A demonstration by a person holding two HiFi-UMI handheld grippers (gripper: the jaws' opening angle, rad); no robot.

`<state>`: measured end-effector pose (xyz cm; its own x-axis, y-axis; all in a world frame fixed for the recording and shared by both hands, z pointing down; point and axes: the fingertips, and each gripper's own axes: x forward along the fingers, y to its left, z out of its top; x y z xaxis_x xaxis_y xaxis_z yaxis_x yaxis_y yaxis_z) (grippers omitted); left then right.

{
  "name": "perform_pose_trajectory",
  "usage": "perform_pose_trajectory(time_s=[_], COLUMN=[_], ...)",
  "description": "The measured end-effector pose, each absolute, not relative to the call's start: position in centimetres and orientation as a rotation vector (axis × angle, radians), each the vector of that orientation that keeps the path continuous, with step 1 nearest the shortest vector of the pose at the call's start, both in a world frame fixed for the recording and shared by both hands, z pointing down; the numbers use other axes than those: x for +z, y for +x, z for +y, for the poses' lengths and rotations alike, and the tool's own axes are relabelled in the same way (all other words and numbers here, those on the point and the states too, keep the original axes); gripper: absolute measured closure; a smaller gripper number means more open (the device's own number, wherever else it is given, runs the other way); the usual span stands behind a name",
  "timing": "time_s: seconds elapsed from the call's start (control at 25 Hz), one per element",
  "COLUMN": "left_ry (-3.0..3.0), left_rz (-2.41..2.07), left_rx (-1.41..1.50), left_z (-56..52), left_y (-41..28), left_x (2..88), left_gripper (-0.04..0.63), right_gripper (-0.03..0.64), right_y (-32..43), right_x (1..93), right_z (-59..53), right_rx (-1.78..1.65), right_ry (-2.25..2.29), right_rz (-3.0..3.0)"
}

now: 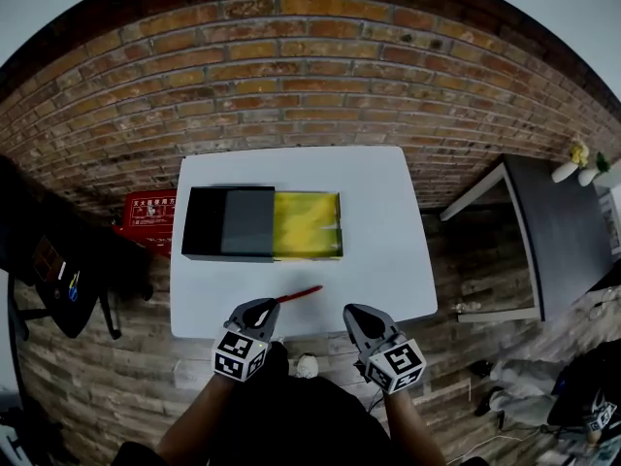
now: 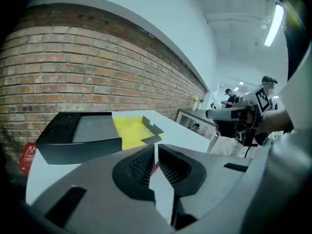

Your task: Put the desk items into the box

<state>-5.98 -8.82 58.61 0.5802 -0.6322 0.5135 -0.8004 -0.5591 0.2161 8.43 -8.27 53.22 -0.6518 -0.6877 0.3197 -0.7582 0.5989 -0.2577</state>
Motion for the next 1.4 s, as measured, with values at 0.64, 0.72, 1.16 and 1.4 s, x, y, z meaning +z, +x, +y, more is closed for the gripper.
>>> perform_pose_trajectory(time_s=[0.64, 0.72, 1.16, 1.4], left_ry=[2.428, 2.426, 2.429, 2.436], left_rz=[-0.804, -0.774, -0.659, -0.629], left_rx=[0.946, 0.963, 1.119, 1.146], left_z=[-9.4, -9.5, -10.5, -10.7], left_y=[-3.4, -3.1, -2.0, -1.9], left_x=[68.4, 69.0, 72.3, 72.7], left_gripper=[0.500, 0.486, 0.436, 0.436], right_gripper=[0.595, 0.595, 0.595, 0.595], right_y=[7.6, 7.2, 7.4, 8.4], right_x=[58.4, 59.2, 59.8, 59.8], right_z=[-9.9, -9.6, -9.0, -9.0], right_rx=[0.634, 0.652, 0.685, 0.688], right_ry=[1.232, 1.214, 1.240, 1.284], right_rz=[-2.483, -2.465, -2.421, -2.396])
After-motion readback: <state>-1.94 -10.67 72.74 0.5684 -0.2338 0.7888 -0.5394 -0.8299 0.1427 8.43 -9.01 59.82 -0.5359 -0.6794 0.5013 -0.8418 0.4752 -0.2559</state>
